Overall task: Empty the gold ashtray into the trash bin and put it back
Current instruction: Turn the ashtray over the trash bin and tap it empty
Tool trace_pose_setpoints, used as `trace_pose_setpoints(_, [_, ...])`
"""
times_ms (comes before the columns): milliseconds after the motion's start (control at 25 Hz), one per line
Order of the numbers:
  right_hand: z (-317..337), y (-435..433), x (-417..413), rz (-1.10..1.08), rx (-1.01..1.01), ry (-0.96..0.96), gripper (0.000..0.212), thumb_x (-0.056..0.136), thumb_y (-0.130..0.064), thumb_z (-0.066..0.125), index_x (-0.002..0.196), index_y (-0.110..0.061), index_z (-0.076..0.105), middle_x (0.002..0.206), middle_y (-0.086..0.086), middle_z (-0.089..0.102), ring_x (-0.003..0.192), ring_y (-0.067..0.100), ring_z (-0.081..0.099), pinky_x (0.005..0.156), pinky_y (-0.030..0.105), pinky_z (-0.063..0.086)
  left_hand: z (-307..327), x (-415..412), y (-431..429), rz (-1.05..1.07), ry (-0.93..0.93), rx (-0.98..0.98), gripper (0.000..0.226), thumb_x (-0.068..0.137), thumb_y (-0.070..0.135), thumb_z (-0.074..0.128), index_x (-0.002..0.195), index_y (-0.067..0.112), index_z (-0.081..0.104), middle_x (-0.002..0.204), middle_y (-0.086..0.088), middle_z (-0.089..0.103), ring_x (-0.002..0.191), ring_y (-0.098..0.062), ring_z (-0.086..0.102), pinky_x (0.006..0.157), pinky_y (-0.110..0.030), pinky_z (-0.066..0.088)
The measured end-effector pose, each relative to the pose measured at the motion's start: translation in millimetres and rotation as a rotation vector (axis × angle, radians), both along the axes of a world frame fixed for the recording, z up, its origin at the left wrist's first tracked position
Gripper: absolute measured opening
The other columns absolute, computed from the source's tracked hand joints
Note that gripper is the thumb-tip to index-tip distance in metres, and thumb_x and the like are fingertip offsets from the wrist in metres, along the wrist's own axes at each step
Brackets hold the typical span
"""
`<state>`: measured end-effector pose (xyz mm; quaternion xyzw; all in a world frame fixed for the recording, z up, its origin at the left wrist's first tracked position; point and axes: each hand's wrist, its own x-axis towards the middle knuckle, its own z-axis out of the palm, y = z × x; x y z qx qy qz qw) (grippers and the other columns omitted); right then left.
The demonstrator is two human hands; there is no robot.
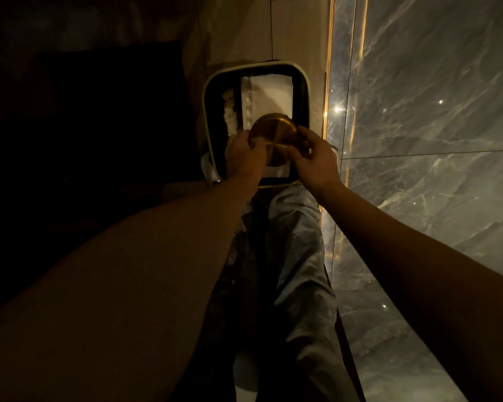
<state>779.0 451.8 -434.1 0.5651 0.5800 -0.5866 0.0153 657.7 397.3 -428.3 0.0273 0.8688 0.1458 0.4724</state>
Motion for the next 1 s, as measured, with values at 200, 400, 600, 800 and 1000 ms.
trace_pose_setpoints(200, [14,8,-4,0.01,-0.011,-0.017,0.043,0.09,-0.021,0.062,0.132,-0.015,0.056,0.103,-0.008,0.062,0.09,0.003,0.058,0.071,0.005,0.041,24,0,-9,-0.27,-0.039,0.069,0.089,0.079,0.023,0.076,0.153,0.02,0.027,0.148,-0.016,0.036,0.136,-0.033,0.041,0.107,-0.041,0.042])
trace_pose_setpoints(400, [24,12,-1,-0.018,0.025,0.022,0.039,0.088,-0.019,0.064,0.126,-0.012,0.059,0.086,-0.023,0.052,0.078,-0.008,0.055,0.081,0.024,0.052,34,1,-12,-0.425,-0.02,0.138,0.119,0.064,0.034,0.089,0.156,0.017,0.015,0.15,-0.021,0.025,0.138,-0.038,0.037,0.108,-0.047,0.041])
trace_pose_setpoints(600, [31,9,6,-0.099,-0.045,0.03,0.039,0.09,-0.023,0.064,0.127,-0.016,0.055,0.103,-0.006,0.06,0.097,0.013,0.062,0.086,0.032,0.055,37,1,-13,-0.55,0.087,0.12,0.114,0.058,0.044,0.09,0.151,0.02,0.028,0.15,-0.015,0.028,0.133,-0.036,0.043,0.1,-0.047,0.047])
trace_pose_setpoints(800, [32,12,18,-0.128,-0.137,0.051,0.035,0.09,-0.02,0.063,0.125,-0.018,0.058,0.107,0.008,0.063,0.097,0.023,0.064,0.072,0.022,0.055,38,0,-24,-0.641,0.086,0.197,0.117,0.058,0.047,0.088,0.152,0.014,0.027,0.151,-0.013,0.032,0.138,-0.034,0.036,0.108,-0.05,0.039])
trace_pose_setpoints(1000, [34,11,20,-0.138,-0.125,0.055,0.036,0.09,-0.022,0.064,0.126,-0.02,0.058,0.099,-0.003,0.059,0.094,0.018,0.063,0.07,0.02,0.052,43,0,-22,-0.688,0.068,0.227,0.127,0.055,0.049,0.089,0.156,0.026,0.017,0.149,-0.015,0.027,0.136,-0.035,0.035,0.11,-0.049,0.037])
